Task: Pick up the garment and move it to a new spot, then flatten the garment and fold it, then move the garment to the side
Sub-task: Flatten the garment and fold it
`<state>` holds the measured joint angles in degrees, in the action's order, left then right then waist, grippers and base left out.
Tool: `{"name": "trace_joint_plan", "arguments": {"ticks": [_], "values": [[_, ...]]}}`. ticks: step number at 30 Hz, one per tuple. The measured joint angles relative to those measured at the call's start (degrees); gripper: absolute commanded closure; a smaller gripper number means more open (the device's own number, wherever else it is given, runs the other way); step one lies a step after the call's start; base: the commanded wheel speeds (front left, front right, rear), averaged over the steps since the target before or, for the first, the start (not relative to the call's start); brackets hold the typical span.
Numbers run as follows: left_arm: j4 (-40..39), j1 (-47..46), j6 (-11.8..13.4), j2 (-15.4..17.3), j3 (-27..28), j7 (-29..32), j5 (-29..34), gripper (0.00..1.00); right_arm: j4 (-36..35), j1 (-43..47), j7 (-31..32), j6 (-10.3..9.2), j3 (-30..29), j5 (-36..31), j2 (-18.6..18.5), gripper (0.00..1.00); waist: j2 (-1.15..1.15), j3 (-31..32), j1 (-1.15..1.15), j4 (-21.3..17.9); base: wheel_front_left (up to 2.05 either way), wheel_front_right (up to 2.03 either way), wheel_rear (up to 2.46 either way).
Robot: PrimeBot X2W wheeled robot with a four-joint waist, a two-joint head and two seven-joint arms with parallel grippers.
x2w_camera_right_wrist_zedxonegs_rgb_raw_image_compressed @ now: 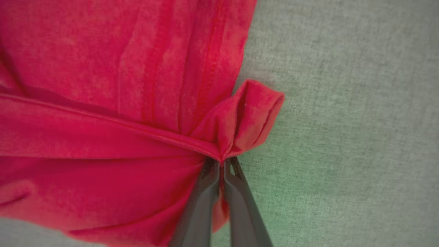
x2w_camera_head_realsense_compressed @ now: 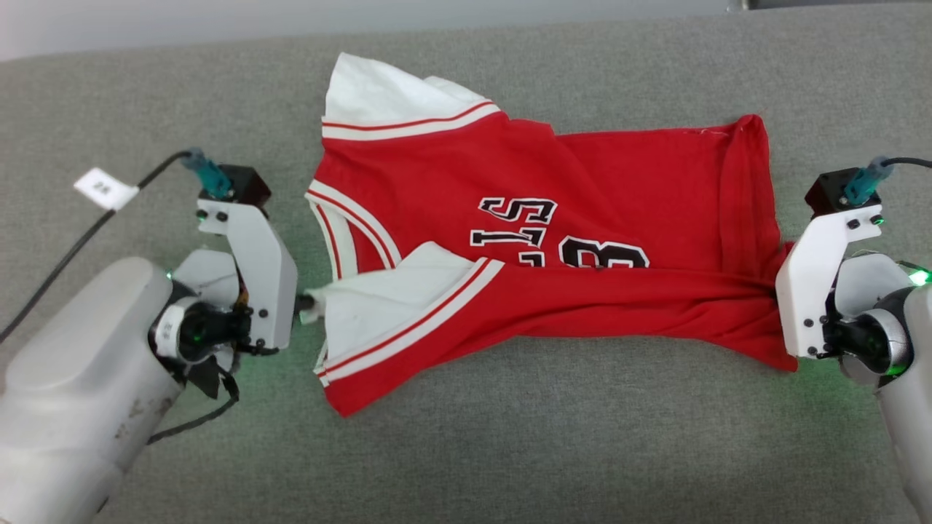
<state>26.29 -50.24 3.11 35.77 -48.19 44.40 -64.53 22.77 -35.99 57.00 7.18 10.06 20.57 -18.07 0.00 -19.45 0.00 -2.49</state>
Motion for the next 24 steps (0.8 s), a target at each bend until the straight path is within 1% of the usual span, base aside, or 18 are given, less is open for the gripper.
{"name": "trace_joint_plan", "arguments": {"ticks": [3, 4, 5, 6, 7, 8, 9, 11, 15, 17, 20, 21, 22, 23, 24], "values": [[0.3, -0.9, -0.1, -0.3, -1.3, 5.0, -0.8, 1.00, 1.2, -0.4, 0.2, 0.01, 0.4, -0.2, 0.5, 1.00, 0.00, 0.8, 0.00, 0.1, 0.00, 0.00, 0.00], [0.4, -1.2, -0.2, -0.3, -1.7, 6.2, -0.9, 0.96, 1.5, -0.5, 0.2, 0.01, 0.7, -0.4, 0.7, 1.00, 0.00, 1.0, 0.00, 0.2, 0.00, 0.00, 0.00], [0.5, -1.5, -0.3, -0.4, -1.9, 6.9, -1.0, 0.96, 1.9, -0.7, 0.2, 0.01, 0.9, -0.5, 0.8, 1.00, 0.00, 1.2, 0.00, 0.2, 0.00, 0.00, 0.00], [0.7, -1.8, -0.3, -0.5, -1.9, 8.0, -1.3, 0.85, 2.3, -0.9, 0.3, 0.01, 1.1, -0.5, 1.0, 1.00, 0.00, 1.4, 0.00, 0.2, 0.00, 0.00, 0.00], [0.9, -2.3, 0.0, -0.5, -2.0, 8.8, -1.5, 0.74, 2.6, -1.0, 0.3, 0.01, 1.1, -0.5, 1.3, 1.00, 0.00, 1.5, 0.00, 0.2, 0.00, 0.00, 0.00], [1.0, -2.7, 0.2, -0.5, -2.2, 9.6, -1.4, 0.53, 2.9, -1.1, 0.3, 0.01, 1.3, -0.5, 1.4, 1.00, 0.00, 1.6, 0.00, 0.1, 0.00, 0.00, 0.00], [1.1, -3.1, 0.8, -0.5, -2.1, 10.3, -1.5, 0.00, 3.3, -1.3, 0.2, 0.01, 1.5, -0.5, 1.5, 1.00, 0.00, 1.8, 0.00, 0.1, 0.00, 0.00, 0.00], [1.0, -4.2, 1.5, 0.3, -2.4, 11.7, -1.1, 0.00, 4.1, -1.6, 0.0, 0.01, 1.6, -0.6, 1.7, 1.00, 0.00, 1.9, 0.00, 0.1, 0.00, 0.00, 0.00], [0.4, -7.7, 3.8, 3.2, -2.5, 14.2, 1.0, 0.00, 5.7, -2.2, -1.0, 0.02, 1.3, -1.1, 1.7, 1.00, 0.00, 2.1, 0.00, 0.6, 0.00, 0.00, 0.00], [-0.3, -8.8, 5.6, 4.5, -1.5, 14.2, 1.1, 0.00, 6.6, -2.4, -1.2, 0.04, 1.1, -1.5, 1.7, 1.00, 0.00, 2.4, 0.00, 0.8, 0.00, 0.00, 0.00], [-2.5, -9.6, 7.2, 6.1, -0.5, 13.5, 1.5, 0.00, 8.3, -2.8, -1.4, 0.10, 1.0, -2.1, 1.9, 1.00, 0.00, 3.0, 0.00, 1.2, 0.00, 0.00, 0.00], [-3.1, -9.5, 7.9, 6.7, -0.4, 12.6, 2.2, 0.00, 8.8, -3.0, -1.4, 0.12, 0.9, -2.7, 1.9, 0.20, 0.00, 3.2, 0.00, 1.3, 0.00, 0.00, 0.00], [-3.6, -9.2, 9.2, 7.1, 0.2, 11.4, 2.3, 0.00, 9.5, -3.1, -1.4, 0.12, 0.7, -3.3, 2.1, 0.00, 0.00, 3.5, 0.00, 1.4, 0.00, 0.00, 0.00], [-4.2, -8.8, 9.9, 7.6, 0.5, 10.4, 2.4, 0.00, 10.4, -3.2, -1.3, 0.11, 0.2, -3.5, 2.5, 0.00, 0.00, 3.9, 0.00, 1.5, 0.00, 0.00, 0.00], [-5.2, -7.9, 9.9, 8.0, 0.8, 9.7, 2.4, 0.00, 11.1, -3.3, -1.2, 0.10, -0.3, -3.6, 2.4, 0.00, 0.00, 4.3, 0.00, 1.6, 0.00, 0.00, 0.00]]}}
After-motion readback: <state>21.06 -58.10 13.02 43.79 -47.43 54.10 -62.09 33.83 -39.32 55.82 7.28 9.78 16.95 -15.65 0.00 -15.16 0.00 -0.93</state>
